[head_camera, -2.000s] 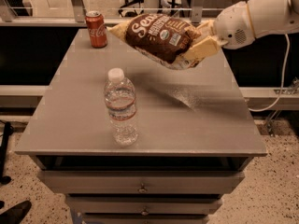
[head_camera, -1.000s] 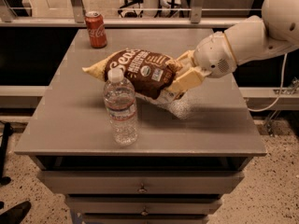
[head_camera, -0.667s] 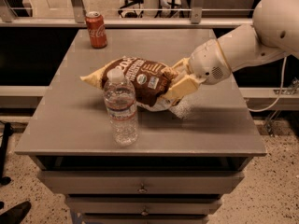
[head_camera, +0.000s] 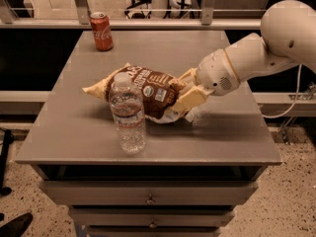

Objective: Move brown chip bag near water bottle

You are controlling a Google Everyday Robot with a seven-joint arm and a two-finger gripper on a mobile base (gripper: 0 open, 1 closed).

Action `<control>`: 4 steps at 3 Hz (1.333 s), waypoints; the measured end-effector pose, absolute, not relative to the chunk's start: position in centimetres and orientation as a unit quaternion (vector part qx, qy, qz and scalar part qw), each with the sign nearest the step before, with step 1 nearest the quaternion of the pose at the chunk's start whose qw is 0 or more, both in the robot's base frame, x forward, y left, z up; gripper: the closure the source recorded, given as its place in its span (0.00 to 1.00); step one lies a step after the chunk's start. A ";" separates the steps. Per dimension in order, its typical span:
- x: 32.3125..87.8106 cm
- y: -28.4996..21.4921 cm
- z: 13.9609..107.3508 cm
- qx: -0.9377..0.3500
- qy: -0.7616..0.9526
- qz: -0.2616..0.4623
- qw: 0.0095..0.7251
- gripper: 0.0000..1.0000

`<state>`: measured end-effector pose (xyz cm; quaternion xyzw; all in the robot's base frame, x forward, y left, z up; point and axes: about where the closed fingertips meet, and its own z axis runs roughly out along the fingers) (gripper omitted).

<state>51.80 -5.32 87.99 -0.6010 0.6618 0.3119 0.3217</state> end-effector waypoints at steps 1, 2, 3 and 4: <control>51.6 -5.5 87.7 -0.602 0.664 0.311 0.316 0.52; 51.5 -5.7 87.4 -0.601 0.668 0.311 0.310 0.28; 51.3 -5.9 87.2 -0.599 0.670 0.312 0.307 0.06; 51.2 -6.1 87.0 -0.598 0.673 0.312 0.305 0.00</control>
Offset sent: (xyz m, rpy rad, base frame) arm -0.0043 -0.0114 -0.0090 -0.0295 0.0282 -0.0103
